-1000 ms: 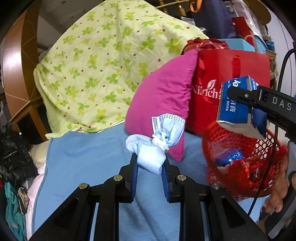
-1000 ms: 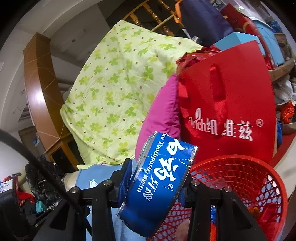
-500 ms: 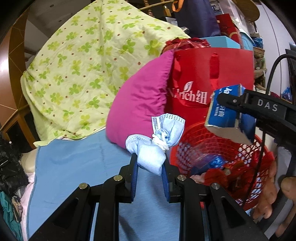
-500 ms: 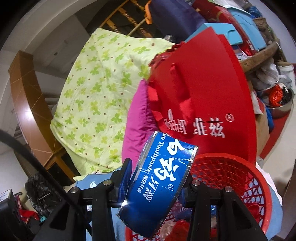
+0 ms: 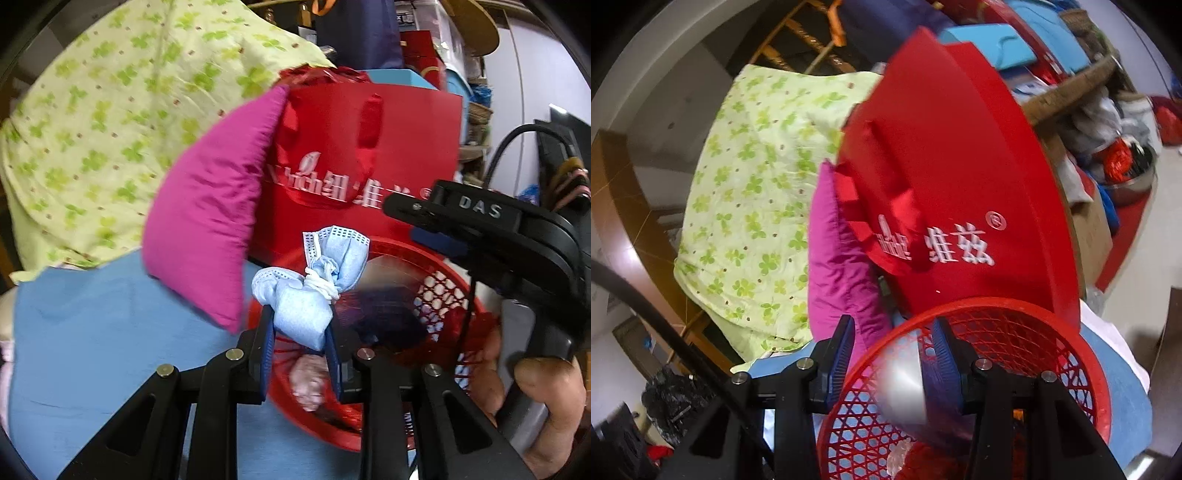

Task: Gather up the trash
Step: 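Carry the box and cloth over the red mesh basket and open both tools, then withdraw both open tools from the basket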

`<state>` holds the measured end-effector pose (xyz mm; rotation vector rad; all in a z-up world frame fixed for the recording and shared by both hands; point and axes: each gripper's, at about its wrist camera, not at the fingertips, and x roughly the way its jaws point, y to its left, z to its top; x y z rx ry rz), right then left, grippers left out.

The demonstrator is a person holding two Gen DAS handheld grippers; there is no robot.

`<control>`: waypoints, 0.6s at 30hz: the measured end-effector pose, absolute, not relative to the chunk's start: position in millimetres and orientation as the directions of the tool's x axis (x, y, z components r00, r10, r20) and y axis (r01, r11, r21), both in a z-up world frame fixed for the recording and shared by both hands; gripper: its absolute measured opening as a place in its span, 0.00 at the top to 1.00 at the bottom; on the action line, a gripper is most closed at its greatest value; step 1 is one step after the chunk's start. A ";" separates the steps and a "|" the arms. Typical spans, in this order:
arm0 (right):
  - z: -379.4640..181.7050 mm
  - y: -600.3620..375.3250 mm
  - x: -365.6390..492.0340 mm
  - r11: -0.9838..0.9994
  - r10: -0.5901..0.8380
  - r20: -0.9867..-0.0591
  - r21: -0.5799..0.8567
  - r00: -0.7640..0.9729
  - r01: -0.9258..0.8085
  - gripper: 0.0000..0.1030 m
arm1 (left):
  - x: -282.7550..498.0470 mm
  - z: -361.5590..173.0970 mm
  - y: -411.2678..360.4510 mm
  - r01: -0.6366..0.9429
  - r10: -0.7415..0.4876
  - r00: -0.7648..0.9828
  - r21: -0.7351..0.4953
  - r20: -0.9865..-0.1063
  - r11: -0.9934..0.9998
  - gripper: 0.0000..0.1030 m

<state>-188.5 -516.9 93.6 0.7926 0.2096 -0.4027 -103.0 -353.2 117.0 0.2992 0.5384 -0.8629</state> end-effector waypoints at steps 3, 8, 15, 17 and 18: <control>89.2 -523.1 -192.3 0.602 -0.278 -0.336 0.669 0.900 0.436 0.42 | -103.7 111.8 -357.8 0.802 -0.652 0.494 0.013 -0.575 0.597 0.54; 91.3 -522.8 -199.3 0.596 -0.306 -0.317 0.672 0.898 0.440 0.40 | -107.3 115.6 -348.5 0.805 -0.665 0.502 0.019 -0.553 0.593 0.33; 107.0 -493.5 -205.5 0.651 -0.383 -0.303 0.582 0.873 0.488 0.31 | -107.4 134.2 -309.8 0.751 -0.624 0.573 0.037 -0.531 0.659 0.18; 112.9 -477.3 -211.2 0.674 -0.417 -0.295 0.535 0.860 0.510 0.27 | -109.3 142.6 -294.0 0.723 -0.599 0.610 0.056 -0.518 0.688 0.15; 115.1 -468.5 -214.4 0.685 -0.425 -0.292 0.515 0.857 0.515 0.26 | -109.9 145.7 -286.7 0.710 -0.587 0.627 0.066 -0.513 0.701 0.13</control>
